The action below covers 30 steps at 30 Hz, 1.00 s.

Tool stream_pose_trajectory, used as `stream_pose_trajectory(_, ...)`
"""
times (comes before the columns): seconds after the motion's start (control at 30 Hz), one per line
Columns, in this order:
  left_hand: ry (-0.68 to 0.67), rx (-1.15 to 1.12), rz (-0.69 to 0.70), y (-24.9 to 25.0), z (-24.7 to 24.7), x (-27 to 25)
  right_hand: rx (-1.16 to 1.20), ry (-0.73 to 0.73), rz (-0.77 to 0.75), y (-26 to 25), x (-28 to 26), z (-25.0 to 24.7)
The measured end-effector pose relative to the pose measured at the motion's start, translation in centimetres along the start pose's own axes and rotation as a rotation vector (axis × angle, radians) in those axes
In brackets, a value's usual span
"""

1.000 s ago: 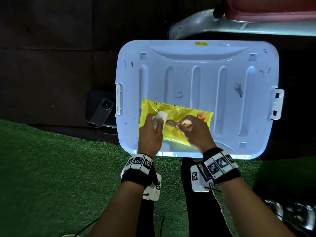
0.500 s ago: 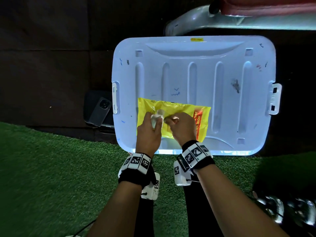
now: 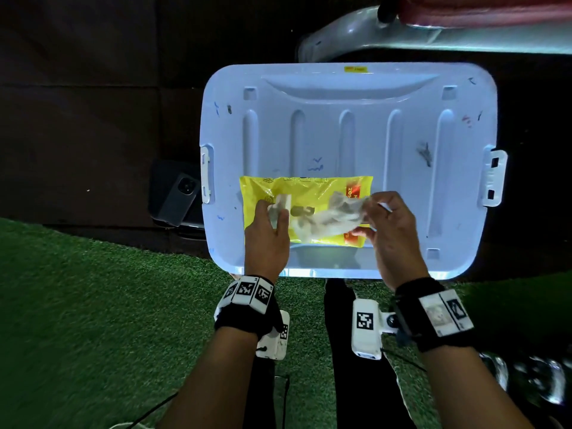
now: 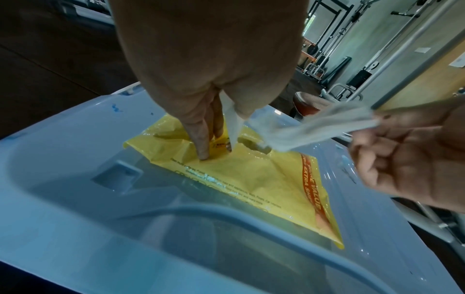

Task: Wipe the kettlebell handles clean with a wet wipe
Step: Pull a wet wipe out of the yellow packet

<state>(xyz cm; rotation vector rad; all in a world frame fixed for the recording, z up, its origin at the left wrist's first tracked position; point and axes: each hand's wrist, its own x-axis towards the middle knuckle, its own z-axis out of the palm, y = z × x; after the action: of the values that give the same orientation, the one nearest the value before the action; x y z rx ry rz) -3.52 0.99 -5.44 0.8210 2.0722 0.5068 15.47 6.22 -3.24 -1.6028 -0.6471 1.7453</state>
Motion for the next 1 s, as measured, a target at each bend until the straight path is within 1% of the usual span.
stream_pose_trajectory(0.07, 0.005, -0.011, 0.006, 0.1, 0.2, -0.1, 0.064, 0.050, -0.082, -0.4, -0.4, -0.9)
stream_pose_trajectory(0.1, 0.007, -0.017, 0.008, 0.2, 0.3, -0.1, 0.055, 0.084, -0.114, -0.6, -0.5, -1.2)
stream_pose_trajectory(0.17, 0.008, -0.002, 0.031, 0.5, 0.6, -0.1, -0.061, 0.151, -0.172, -0.6, -0.5, -1.3)
stream_pose_trajectory(0.23, 0.015, 0.050, 0.079, 0.8, 1.0, -0.2, -0.189, 0.179, -0.214, 0.1, -0.1, -1.0)
stream_pose_trajectory(0.37, 0.034, 0.109, 0.146, 1.1, 1.6, -0.6, -0.331, 0.212, -0.153, 1.8, 1.5, 0.4)
stream_pose_trajectory(0.4, 0.026, 0.117, 0.156, 1.1, 1.7, -0.6, -0.385, 0.196, -0.192, 2.1, 1.8, 0.4)
stream_pose_trajectory(0.43, 0.009, 0.135, 0.174, 1.1, 1.7, -0.5, -0.505, 0.155, -0.265, 2.4, 1.9, 0.3)
stream_pose_trajectory(0.5, -0.062, 0.218, 0.231, 0.7, 1.8, -0.3, -0.868, 0.015, -0.423, 2.9, 2.1, -0.3)
stream_pose_trajectory(0.53, -0.104, 0.282, 0.255, 0.5, 1.9, -0.2, -1.039, -0.058, -0.477, 3.1, 2.1, -0.7)
stream_pose_trajectory(0.57, -0.137, 0.352, 0.267, 0.4, 1.9, -0.2, -1.143, -0.105, -0.508, 3.1, 2.0, -1.0)
stream_pose_trajectory(0.67, -0.171, 0.500, 0.307, -0.2, 2.2, -0.1, -1.277, -0.176, -0.631, 2.8, 1.9, -2.0)
stream_pose_trajectory(0.7, -0.171, 0.528, 0.324, -0.4, 2.2, 0.0, -1.339, -0.222, -0.661, 2.8, 2.0, -2.4)
stream_pose_trajectory(0.77, -0.179, 0.585, 0.353, -0.7, 2.3, 0.3, -1.468, -0.322, -0.671, 3.1, 2.3, -3.0)
stream_pose_trajectory(0.8, -0.189, 0.620, 0.368, -0.9, 2.3, 0.4, -1.517, -0.340, -0.670, 3.2, 2.7, -3.3)
stream_pose_trajectory(0.87, -0.222, 0.687, 0.381, -1.3, 2.4, 0.4, -1.535, -0.328, -0.692, 3.3, 3.5, -3.6)
stream_pose_trajectory(0.93, -0.256, 0.731, 0.368, -1.4, 2.6, 0.3, -1.471, -0.310, -0.735, 3.2, 4.3, -3.9)
stream_pose_trajectory(1.0, -0.269, 0.760, 0.360, -1.4, 2.7, 0.2, -1.400, -0.265, -0.747, 3.2, 4.7, -4.3)
